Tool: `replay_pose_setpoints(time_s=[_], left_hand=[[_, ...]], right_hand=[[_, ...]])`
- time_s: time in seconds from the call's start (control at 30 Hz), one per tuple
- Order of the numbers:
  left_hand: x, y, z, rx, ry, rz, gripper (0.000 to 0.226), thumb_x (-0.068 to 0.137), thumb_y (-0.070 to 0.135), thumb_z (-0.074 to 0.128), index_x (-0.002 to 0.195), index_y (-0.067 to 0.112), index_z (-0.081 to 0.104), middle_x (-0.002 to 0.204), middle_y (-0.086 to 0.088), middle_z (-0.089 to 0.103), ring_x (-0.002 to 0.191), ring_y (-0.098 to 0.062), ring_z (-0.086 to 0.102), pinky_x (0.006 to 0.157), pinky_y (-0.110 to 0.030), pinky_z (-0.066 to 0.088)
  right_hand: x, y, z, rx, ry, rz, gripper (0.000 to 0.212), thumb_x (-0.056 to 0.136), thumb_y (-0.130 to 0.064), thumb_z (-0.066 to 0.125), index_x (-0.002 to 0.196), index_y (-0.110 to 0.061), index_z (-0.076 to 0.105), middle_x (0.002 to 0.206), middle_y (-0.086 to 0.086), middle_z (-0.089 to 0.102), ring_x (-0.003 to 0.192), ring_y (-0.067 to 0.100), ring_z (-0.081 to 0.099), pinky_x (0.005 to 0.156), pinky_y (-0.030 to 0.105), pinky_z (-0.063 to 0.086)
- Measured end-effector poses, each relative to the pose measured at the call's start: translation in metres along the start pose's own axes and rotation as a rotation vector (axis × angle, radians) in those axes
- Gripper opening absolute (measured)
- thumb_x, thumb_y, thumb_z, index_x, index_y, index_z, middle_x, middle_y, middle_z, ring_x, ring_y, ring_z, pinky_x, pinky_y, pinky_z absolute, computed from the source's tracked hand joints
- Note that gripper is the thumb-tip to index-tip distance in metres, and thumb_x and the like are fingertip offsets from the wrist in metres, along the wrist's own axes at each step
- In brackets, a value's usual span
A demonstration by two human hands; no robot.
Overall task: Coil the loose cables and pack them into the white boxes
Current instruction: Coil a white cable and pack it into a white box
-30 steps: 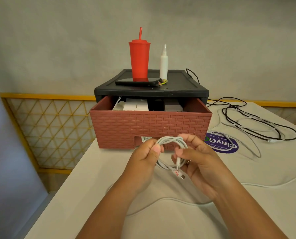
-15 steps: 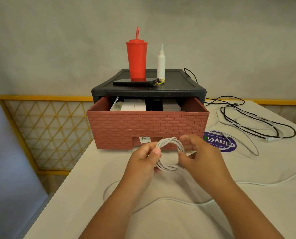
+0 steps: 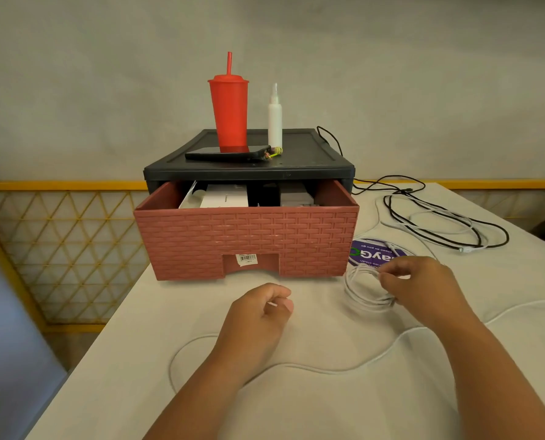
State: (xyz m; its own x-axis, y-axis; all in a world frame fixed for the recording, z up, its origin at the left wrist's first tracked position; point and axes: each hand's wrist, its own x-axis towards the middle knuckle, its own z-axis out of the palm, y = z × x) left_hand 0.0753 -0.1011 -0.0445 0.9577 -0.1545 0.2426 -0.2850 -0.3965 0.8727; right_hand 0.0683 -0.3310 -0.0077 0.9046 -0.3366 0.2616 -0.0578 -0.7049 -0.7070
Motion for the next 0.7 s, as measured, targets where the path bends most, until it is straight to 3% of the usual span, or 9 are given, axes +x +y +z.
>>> replay_pose_setpoints(time_s=[0.2, 0.43, 0.6, 0.7], left_hand=[[0.003, -0.007, -0.002, 0.215, 0.034, 0.073, 0.018, 0.089, 0.021, 0.059, 0.107, 0.02, 0.064, 0.104, 0.015, 0.055, 0.098, -0.004, 0.051, 0.075, 0.0, 0.031], [0.002, -0.007, -0.002, 0.188, 0.022, 0.012, 0.015, 0.089, 0.021, 0.06, 0.103, 0.024, 0.063, 0.106, 0.015, 0.055, 0.101, -0.004, 0.051, 0.077, -0.002, 0.032], [0.002, -0.006, -0.003, 0.157, 0.009, -0.007, 0.012, 0.089, 0.02, 0.06, 0.097, 0.028, 0.061, 0.103, 0.018, 0.054, 0.099, -0.003, 0.051, 0.078, -0.001, 0.031], [0.001, -0.003, -0.003, 0.052, 0.036, -0.054, 0.011, 0.089, 0.02, 0.06, 0.096, 0.029, 0.06, 0.098, 0.017, 0.056, 0.096, -0.003, 0.053, 0.077, -0.004, 0.034]], right_hand=[[0.01, 0.03, 0.001, -0.102, 0.041, 0.162, 0.015, 0.081, -0.015, 0.06, 0.071, -0.025, 0.064, 0.078, 0.003, 0.067, 0.078, 0.023, 0.059, 0.065, 0.025, 0.036], [0.014, 0.036, 0.004, -0.058, 0.001, 0.183, 0.009, 0.084, -0.019, 0.06, 0.078, -0.018, 0.067, 0.077, 0.003, 0.066, 0.076, 0.022, 0.057, 0.063, 0.027, 0.038], [0.017, 0.035, 0.002, 0.035, 0.022, 0.202, 0.029, 0.092, -0.03, 0.052, 0.079, -0.007, 0.063, 0.082, 0.013, 0.065, 0.08, 0.027, 0.055, 0.068, 0.03, 0.036], [0.016, 0.032, 0.0, 0.129, 0.041, 0.21, 0.031, 0.095, -0.034, 0.046, 0.086, -0.01, 0.062, 0.089, 0.011, 0.064, 0.089, 0.029, 0.057, 0.074, 0.03, 0.037]])
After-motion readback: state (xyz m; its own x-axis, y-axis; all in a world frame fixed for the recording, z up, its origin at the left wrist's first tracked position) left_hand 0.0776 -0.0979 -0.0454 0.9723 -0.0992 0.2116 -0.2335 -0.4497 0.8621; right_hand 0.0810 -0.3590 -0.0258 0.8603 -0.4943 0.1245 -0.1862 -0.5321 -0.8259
